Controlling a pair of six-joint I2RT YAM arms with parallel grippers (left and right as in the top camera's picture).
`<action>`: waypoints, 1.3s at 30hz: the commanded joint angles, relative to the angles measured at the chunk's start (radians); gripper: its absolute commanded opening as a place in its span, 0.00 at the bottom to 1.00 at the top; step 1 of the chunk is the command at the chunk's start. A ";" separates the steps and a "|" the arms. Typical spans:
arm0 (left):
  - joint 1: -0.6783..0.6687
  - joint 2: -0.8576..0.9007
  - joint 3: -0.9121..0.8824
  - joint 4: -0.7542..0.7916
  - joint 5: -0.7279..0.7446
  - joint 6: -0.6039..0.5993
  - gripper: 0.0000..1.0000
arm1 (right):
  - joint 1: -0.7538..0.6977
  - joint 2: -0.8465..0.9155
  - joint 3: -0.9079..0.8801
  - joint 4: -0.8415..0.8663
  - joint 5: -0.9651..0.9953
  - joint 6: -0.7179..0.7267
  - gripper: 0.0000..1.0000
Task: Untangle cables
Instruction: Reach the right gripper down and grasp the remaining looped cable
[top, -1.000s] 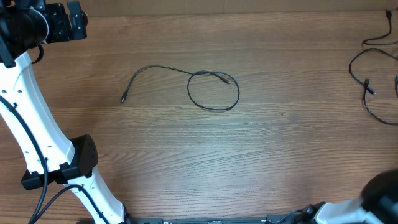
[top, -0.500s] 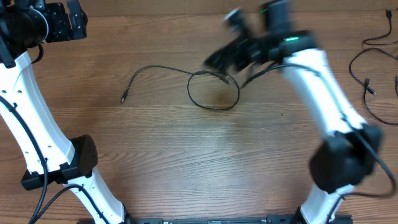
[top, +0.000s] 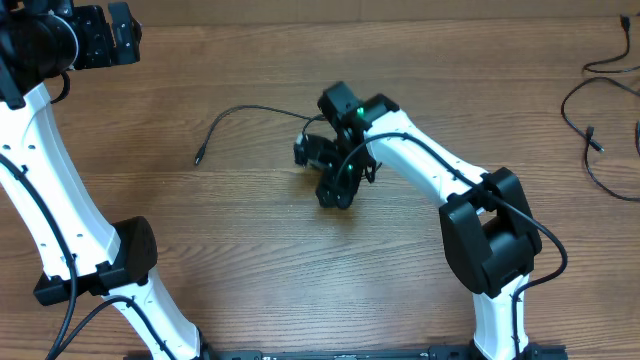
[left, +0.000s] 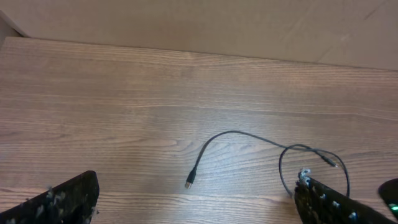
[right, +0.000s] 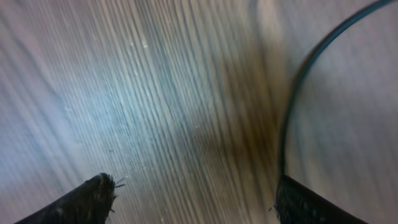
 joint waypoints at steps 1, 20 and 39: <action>-0.005 -0.008 0.005 -0.002 0.009 -0.005 1.00 | -0.006 0.010 -0.105 0.079 0.014 -0.026 0.82; -0.009 -0.007 -0.002 -0.002 0.009 -0.005 1.00 | -0.002 -0.028 -0.155 0.192 -0.002 0.148 0.62; -0.008 -0.001 -0.105 0.022 0.009 0.032 1.00 | -0.027 -0.016 -0.061 0.204 0.101 0.000 0.75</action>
